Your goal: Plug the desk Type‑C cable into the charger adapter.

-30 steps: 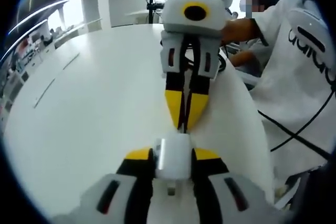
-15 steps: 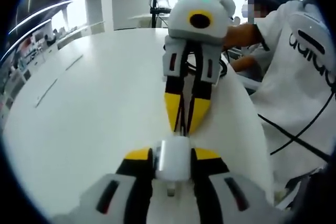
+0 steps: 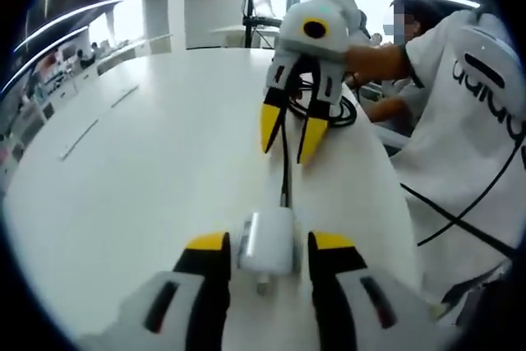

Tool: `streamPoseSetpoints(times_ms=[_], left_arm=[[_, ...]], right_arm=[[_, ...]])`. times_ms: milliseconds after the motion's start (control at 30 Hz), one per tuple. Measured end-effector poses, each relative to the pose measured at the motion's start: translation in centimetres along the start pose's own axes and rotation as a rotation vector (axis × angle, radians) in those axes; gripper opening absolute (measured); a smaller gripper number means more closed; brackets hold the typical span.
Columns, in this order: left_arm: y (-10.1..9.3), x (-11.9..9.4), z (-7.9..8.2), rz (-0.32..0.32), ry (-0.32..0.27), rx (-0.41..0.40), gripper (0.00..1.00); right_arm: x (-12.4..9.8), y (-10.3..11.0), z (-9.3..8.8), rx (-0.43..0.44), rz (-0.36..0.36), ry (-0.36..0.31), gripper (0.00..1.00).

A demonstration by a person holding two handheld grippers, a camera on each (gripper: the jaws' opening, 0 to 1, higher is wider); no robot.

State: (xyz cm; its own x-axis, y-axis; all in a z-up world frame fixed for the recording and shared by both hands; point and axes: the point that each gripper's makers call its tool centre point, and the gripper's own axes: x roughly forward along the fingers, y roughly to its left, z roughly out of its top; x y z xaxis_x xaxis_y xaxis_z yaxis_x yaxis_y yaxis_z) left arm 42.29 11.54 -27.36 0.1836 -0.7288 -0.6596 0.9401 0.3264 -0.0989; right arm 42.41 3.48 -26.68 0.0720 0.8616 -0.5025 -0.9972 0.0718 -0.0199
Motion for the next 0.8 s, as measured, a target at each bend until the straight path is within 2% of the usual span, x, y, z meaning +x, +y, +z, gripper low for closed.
streamPoseSetpoints(times_ms=[133,267,400,533,700,800], left_arm=[[0.2,-0.7,0.4,0.017,-0.082,-0.06,0.4],[0.6,-1.2,0.4,0.058,-0.132,-0.071,0.42],[0.7,-1.7,0.9,0.111,-0.201,-0.058,0.45],[0.2,-1.5,0.4,0.111,-0.199,-0.063,0.44],[0.1,-1.2,-0.1,0.115,-0.181,-0.06,0.42],[0.4,-1.0,-0.1,0.117,-0.183,-0.062,0.41]], right_arm=[[-2.4,-1.3,-0.4,0.039,-0.08,-0.062,0.26],[-4.9,-2.2,-0.4,0.073,-0.162,-0.131,0.27],[-6.8,-2.7,-0.7,0.081,-0.224,-0.149,0.29],[-9.0,-3.0,-1.8,0.079,-0.293,-0.127,0.28],[-11.7,-3.1,-4.4,0.107,-0.357,-0.079,0.27],[-13.7,-3.5,-6.8,0.127,-0.425,-0.009,0.26]])
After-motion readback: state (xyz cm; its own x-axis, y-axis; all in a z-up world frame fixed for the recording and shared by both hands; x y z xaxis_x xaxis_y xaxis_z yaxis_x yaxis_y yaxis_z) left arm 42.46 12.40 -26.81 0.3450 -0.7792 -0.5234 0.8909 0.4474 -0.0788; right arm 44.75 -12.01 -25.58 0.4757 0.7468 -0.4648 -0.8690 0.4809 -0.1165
